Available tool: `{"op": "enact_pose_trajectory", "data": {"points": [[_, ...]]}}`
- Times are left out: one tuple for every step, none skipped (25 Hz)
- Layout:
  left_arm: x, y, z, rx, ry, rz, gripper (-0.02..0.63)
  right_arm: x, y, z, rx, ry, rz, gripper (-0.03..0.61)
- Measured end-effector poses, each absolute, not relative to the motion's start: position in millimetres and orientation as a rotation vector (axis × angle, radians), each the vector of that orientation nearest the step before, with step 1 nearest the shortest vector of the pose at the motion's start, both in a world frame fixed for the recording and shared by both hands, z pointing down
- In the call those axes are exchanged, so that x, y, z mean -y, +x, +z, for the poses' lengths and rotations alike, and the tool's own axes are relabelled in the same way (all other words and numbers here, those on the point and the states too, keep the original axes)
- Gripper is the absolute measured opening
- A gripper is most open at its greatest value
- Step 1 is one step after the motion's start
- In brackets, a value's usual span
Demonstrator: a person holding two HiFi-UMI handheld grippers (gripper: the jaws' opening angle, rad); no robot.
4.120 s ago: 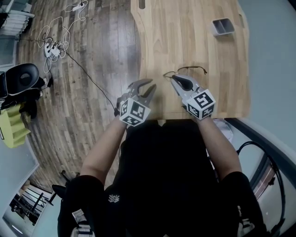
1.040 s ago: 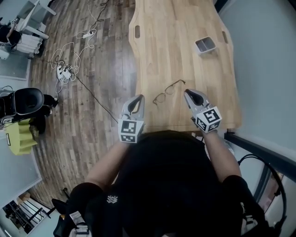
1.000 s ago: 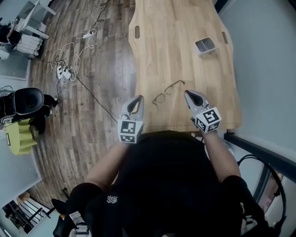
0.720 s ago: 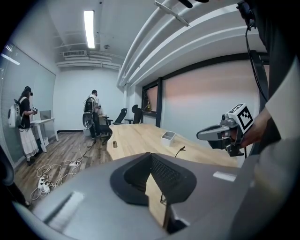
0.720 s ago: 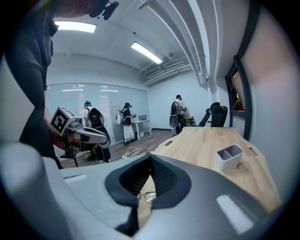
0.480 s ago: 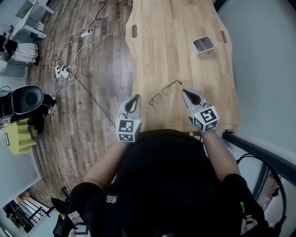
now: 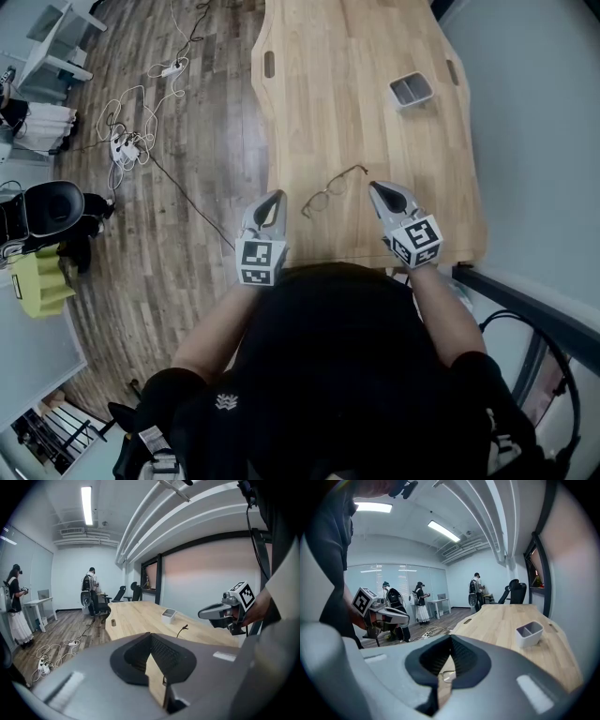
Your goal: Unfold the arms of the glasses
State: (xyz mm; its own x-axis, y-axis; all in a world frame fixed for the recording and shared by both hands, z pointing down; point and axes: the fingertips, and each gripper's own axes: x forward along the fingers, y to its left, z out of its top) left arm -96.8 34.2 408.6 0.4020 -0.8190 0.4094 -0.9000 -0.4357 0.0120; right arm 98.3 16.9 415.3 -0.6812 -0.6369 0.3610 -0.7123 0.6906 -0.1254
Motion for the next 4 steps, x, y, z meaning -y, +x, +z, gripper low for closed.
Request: {"op": "enact_pose_trajectory", "data": {"points": [[-34.1, -97.6, 408.2, 1.518, 2.428, 0.512, 0.006, -17.1, 97.4, 415.2, 2.614, 1.068, 0.371, 0.000], [-33.9, -98.2, 407.7, 1.518, 2.427, 0.512, 0.006, -17.1, 96.6, 414.7, 2.615, 1.066, 0.370, 0.000], [-33.8, -98.6, 407.1, 1.519, 2.426, 0.512, 0.006, -17.0, 96.1, 414.2, 2.616, 1.065, 0.369, 0.000], [-33.6, -99.0, 406.5, 1.519, 2.426, 0.511, 0.006, -16.8, 95.5, 413.6, 2.617, 1.064, 0.368, 0.000]]}}
